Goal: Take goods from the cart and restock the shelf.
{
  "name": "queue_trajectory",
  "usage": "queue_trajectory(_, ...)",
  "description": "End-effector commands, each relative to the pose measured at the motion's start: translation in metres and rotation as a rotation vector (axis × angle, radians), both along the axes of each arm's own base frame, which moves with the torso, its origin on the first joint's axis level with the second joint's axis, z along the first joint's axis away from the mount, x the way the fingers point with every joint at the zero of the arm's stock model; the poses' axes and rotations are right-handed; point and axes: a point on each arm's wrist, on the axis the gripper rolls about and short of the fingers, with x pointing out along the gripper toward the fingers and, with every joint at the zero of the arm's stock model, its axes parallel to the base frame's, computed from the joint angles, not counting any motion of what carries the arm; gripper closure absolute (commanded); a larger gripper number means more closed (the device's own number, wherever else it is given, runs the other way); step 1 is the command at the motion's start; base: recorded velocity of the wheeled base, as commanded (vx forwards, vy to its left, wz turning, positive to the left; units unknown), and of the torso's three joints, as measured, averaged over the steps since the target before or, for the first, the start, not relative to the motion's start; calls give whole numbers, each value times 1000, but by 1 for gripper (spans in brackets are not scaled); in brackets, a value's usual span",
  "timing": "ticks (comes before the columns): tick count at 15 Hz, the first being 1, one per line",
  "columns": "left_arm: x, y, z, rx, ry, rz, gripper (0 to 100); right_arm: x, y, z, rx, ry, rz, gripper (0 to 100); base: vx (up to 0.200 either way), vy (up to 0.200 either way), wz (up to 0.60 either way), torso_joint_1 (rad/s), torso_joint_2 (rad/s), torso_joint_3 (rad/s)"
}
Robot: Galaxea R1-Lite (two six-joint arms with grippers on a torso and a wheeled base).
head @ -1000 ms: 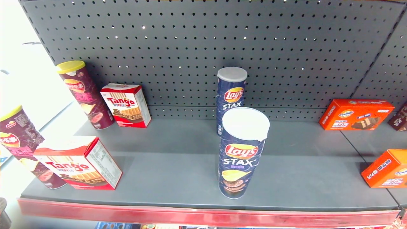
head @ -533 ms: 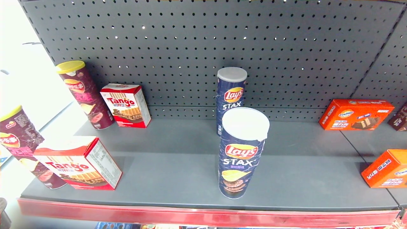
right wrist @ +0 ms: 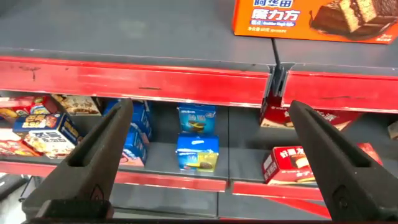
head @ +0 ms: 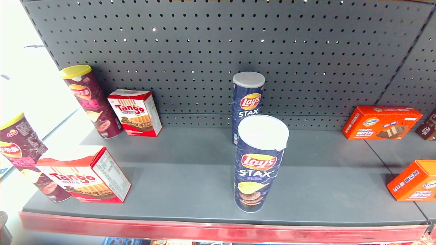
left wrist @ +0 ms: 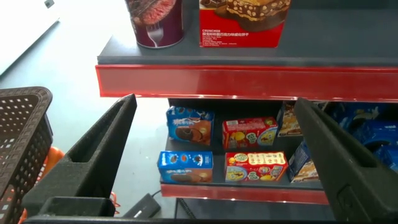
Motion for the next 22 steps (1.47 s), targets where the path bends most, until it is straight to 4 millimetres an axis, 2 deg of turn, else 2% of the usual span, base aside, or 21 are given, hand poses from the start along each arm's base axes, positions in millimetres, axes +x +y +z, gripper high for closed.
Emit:
queue_trajectory(1,0,0,0,1,1,1,0,-5,1,-1,8,-66,-71,0,0,0,0,0,0,0)
queue_trajectory(22,0,-1,0,2,1,-38,0,-6,1,-1,6,-77,-54,0,-10,0,-29,1,0,0)
